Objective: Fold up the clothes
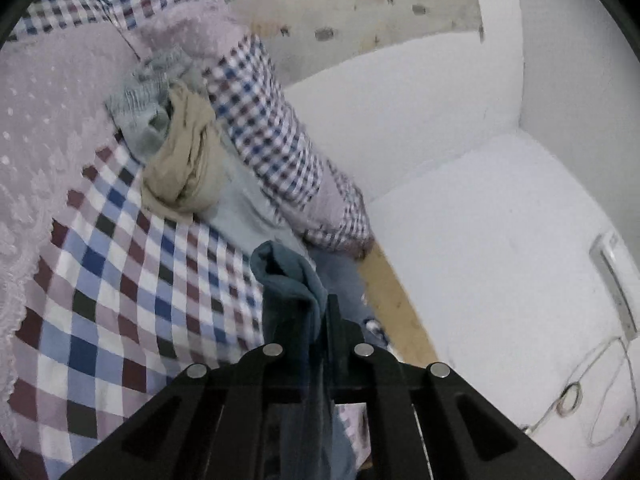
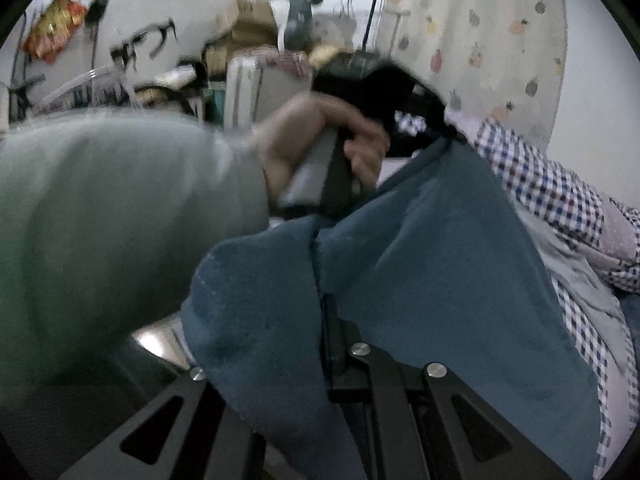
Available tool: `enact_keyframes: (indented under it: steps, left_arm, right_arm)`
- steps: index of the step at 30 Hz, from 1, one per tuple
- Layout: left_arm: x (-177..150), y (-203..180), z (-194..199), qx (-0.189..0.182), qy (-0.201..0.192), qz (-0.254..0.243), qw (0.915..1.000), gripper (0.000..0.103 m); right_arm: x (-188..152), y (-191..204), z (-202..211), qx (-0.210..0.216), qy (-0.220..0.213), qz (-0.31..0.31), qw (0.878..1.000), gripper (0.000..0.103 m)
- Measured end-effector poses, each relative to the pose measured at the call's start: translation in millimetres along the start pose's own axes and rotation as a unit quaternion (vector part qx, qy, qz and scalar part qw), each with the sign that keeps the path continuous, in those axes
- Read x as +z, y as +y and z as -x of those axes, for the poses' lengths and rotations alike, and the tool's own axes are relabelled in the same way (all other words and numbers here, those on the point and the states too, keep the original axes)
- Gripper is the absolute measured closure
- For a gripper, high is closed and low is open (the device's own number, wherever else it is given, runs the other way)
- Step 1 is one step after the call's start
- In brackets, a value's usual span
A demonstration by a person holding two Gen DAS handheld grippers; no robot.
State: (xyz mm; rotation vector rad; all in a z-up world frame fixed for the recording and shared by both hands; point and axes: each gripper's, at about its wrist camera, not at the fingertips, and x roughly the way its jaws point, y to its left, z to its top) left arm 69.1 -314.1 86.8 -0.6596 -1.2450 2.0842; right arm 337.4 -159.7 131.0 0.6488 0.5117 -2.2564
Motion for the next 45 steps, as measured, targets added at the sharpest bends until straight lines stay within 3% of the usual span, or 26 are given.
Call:
enact_keyframes:
  steps: [2, 7, 15, 19, 27, 33, 40, 45]
  left_arm:
    - [5, 7, 6, 0.005, -0.004, 0.009, 0.9999, 0.099]
    - [-1, 62, -5, 0.083, 0.007, 0.081, 0.9932, 0.099]
    - [0, 20, -29, 0.03, 0.028, 0.055, 0.9976, 0.098]
    - [-11, -14, -52, 0.035, 0.047, 0.028, 0.9979, 0.098]
    - [-57, -89, -106, 0.067, 0.065, -0.025, 0.9954, 0.098]
    - [-85, -136, -159, 0.089, 0.079, -0.03, 0.9925, 0.098]
    - [-118, -169, -228, 0.133, 0.105, -0.029, 0.9852, 0.098]
    - [-155, -183, -292, 0.172, 0.139, -0.042, 0.9744, 0.098]
  right_arm:
    - [5, 1, 0, 0.009, -0.008, -0.015, 1.0, 0.101]
    - [-9, -14, -29, 0.027, 0.021, -0.078, 0.996, 0.101]
    - [-18, -30, -17, 0.009, -0.004, -0.09, 0.996, 0.1]
    - [-26, -47, 5, -0.003, -0.001, -0.103, 0.995, 0.1]
    - [-61, -112, 78, -0.044, -0.01, -0.171, 0.984, 0.1]
    - [-88, -149, 123, -0.066, -0.024, -0.223, 0.972, 0.1]
    - [-124, -191, 172, -0.093, -0.043, -0.291, 0.951, 0.1]
    - [-156, -218, 195, -0.1, -0.045, -0.349, 0.931, 0.1]
